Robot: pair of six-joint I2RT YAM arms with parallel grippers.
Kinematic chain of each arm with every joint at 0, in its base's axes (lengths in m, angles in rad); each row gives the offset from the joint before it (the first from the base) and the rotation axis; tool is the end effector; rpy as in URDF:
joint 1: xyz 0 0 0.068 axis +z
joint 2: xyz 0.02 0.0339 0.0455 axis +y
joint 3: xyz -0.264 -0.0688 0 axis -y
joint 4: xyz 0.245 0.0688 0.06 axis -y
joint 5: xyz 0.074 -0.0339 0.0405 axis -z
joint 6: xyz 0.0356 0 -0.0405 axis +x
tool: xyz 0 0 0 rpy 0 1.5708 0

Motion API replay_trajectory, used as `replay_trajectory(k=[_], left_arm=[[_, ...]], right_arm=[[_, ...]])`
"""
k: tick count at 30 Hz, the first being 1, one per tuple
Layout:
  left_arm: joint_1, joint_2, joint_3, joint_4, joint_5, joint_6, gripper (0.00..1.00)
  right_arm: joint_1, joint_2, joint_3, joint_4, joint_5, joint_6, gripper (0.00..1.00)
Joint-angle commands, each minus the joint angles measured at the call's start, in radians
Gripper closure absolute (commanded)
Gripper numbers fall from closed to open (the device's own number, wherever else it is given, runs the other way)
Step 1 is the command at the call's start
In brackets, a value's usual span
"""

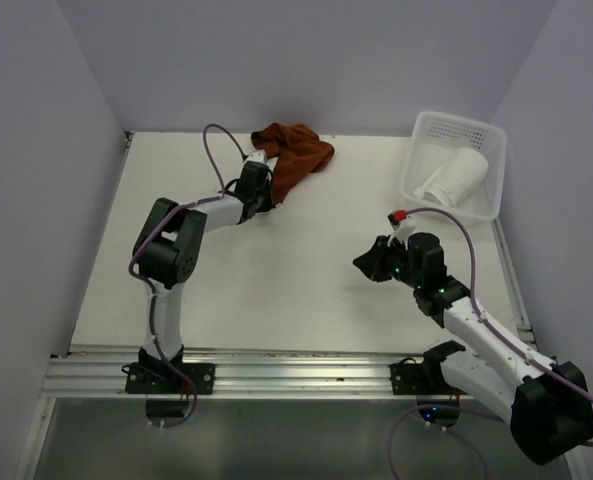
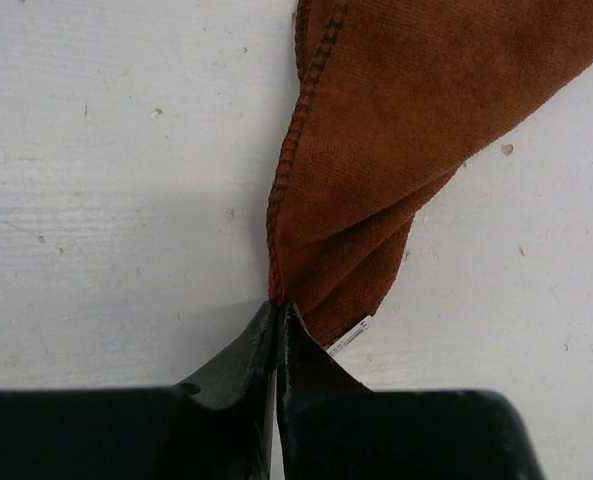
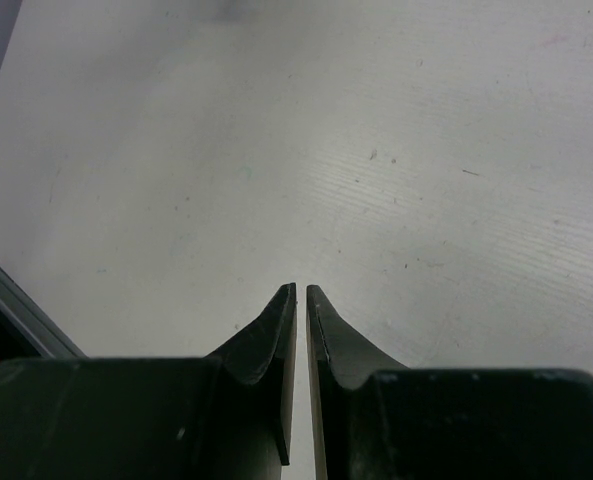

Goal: Roll the towels
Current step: Grab a towel with the left arm

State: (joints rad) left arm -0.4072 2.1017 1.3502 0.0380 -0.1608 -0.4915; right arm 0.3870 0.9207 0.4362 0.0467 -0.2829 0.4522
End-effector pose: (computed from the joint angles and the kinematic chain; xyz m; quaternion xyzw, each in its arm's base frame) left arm 0.4211 -0.1754 0.1463 -0.0716 0.9044 -0.1142 0.4049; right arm 0.1842 0.0858 0.2168 -0.0484 0.8374 0.3251 0.4368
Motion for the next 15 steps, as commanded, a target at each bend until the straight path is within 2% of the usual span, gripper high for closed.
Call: replay_trajectory(k=[1,8,15], left_arm=[[0.001,-0.002,-0.013,0.031,0.001,-0.007,0.98],[0.001,-0.109,0.009,0.031,0.036,0.022,1.0],[-0.025,-0.417,0.007,-0.013,0.067,0.076,1.0]], right_arm=[[0.003,0.009,-0.002,0.041,-0.029,0.006,0.87],[0.003,0.003,0.004,0.018,-0.029,0.0,0.87],[0.003,-0.048,0.025,-0.044,-0.015,-0.017,0.87]])
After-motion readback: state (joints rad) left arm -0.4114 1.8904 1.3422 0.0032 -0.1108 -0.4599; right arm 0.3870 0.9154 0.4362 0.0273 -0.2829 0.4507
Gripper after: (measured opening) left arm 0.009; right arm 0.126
